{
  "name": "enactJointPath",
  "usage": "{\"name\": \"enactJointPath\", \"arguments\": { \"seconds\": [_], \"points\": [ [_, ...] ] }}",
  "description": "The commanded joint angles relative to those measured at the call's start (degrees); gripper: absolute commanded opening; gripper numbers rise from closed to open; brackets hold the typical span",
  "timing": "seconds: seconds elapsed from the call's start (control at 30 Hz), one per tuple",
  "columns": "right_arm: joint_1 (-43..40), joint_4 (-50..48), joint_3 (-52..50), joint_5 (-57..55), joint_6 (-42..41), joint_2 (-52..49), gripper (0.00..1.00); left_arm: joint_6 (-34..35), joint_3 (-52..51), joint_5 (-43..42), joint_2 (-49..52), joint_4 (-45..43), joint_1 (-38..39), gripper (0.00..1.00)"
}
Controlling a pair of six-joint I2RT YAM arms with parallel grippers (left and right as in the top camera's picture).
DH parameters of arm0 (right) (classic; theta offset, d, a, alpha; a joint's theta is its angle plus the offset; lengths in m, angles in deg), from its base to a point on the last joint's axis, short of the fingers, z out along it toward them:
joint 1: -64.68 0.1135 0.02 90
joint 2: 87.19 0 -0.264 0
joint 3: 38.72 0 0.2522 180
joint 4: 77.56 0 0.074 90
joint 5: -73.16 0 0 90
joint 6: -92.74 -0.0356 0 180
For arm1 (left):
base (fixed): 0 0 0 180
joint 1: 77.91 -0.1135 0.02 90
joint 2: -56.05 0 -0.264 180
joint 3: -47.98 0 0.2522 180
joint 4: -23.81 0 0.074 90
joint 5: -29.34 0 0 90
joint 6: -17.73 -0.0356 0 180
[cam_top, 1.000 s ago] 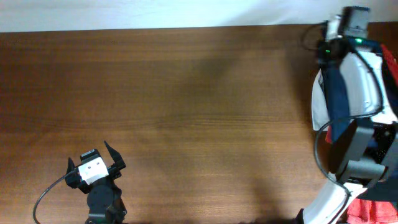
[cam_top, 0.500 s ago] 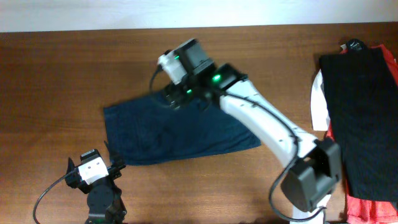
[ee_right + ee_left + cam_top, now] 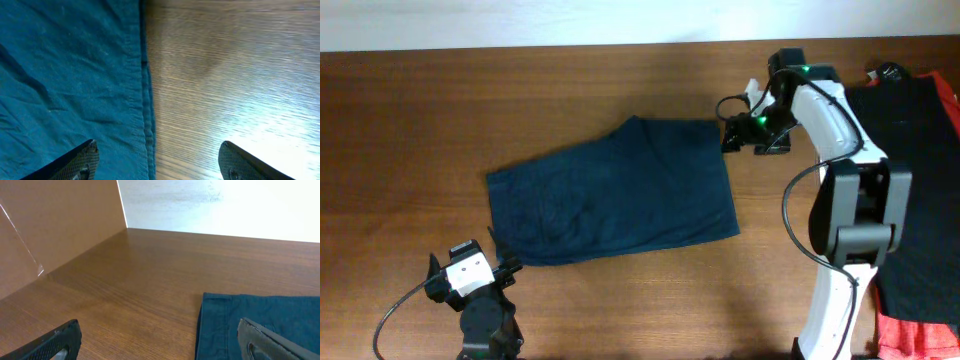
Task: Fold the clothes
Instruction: 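Pull the navy shorts left with the right gripper and lay them flat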
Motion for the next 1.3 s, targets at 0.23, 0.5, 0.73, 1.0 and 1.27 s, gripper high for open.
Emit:
{"name": "enactJointPath", "arguments": {
  "seconds": [0.23,0.5,0.73,1.0,1.27],
  "points": [
    [6.08,-2.69,-0.83,1.33,0.07,-4.04,0.81,-0.87,-0.33,0.20,-0.22,-0.07,-0.13,0.99],
    [6.62,-6.64,-5.35,0.72,-0.20,-4.04,0.41,-0.87,-0.33,0.20,-0.22,-0.07,-0.13,0.99],
    [1.86,-6.43,-4.20,-6.51,-13.07,-2.32,0.04,-0.87,-0.33,0.20,-0.22,-0.07,-0.13,0.99],
    [-1.62,0.00,-4.22,-6.69,-26.77,-0.61,0.04,-0.87,-0.33,0.20,-0.22,-0.07,-0.13,0.99],
    [-1.60,4.98,-4.22,-18.64,-31.63,2.82,0.04,-0.87,-0.33,0.20,-0.22,-0.07,-0.13,0.99]
  ]
}}
